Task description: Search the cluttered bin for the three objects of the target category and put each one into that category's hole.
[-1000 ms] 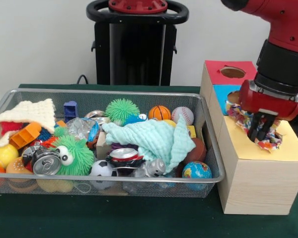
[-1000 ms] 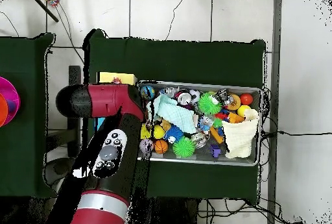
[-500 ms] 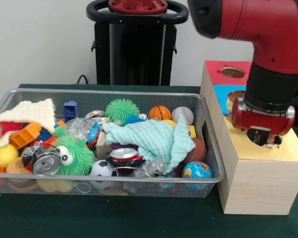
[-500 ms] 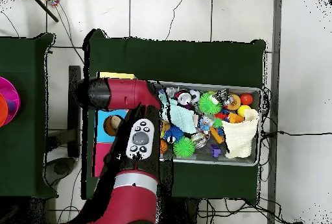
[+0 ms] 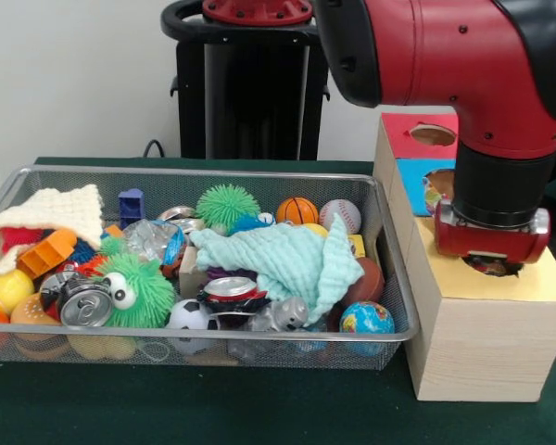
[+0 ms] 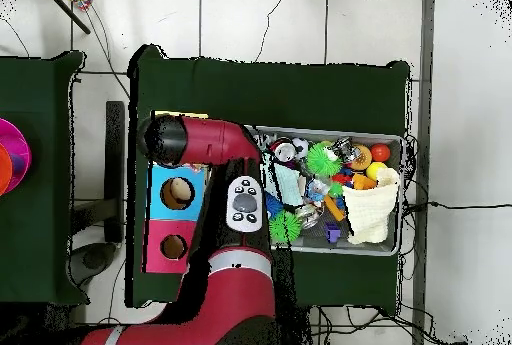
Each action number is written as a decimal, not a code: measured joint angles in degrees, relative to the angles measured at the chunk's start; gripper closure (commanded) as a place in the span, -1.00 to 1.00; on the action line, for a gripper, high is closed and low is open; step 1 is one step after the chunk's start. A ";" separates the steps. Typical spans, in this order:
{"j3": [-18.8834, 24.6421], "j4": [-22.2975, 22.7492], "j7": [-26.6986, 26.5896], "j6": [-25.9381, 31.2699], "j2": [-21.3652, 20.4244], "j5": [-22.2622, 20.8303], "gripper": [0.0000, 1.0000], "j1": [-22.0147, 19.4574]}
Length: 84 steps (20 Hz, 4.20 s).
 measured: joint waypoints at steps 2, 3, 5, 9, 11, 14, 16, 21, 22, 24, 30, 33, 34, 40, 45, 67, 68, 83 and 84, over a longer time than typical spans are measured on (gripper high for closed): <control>0.55 0.12 0.00 0.00 -0.09 -0.04 -1.00 0.08; 0.55 0.15 0.00 -0.01 -0.11 -0.05 -1.00 0.06; 0.55 0.25 0.00 -0.01 -0.16 -0.07 -1.00 -0.02; 0.87 0.78 0.00 -0.01 -0.60 -0.21 -1.00 -0.24; 1.15 1.22 0.00 -0.02 -0.94 -0.25 -1.00 -0.37; 1.20 1.87 0.00 -0.02 -1.66 -0.49 -1.00 -0.37; 1.12 2.05 0.00 0.02 -2.15 -0.92 -1.00 -0.30; 0.47 2.51 0.00 0.01 -3.52 -2.54 -1.00 0.39; 0.35 2.57 0.00 0.01 -3.82 -2.97 -1.00 0.52; 0.21 2.67 0.00 0.02 -4.39 -3.78 -1.00 0.72; 0.15 2.68 0.00 0.13 -5.09 -5.64 -1.00 0.88; 0.16 2.69 0.00 0.20 -5.35 -6.23 -1.00 0.90; 0.16 2.69 0.00 0.24 -5.42 -6.32 -1.00 0.91; 0.17 2.69 0.00 0.27 -5.52 -6.58 -1.00 0.91; 0.17 2.75 0.00 0.53 -5.79 -6.63 -1.00 0.91; -0.36 3.97 0.00 2.02 -8.26 -7.55 -1.00 1.53; -0.36 3.97 0.00 2.02 -8.26 -7.57 -1.00 1.53; -1.20 3.89 0.00 2.11 -9.49 -9.43 1.00 0.58; -1.41 3.89 0.00 2.11 -9.80 -9.50 1.00 0.44</control>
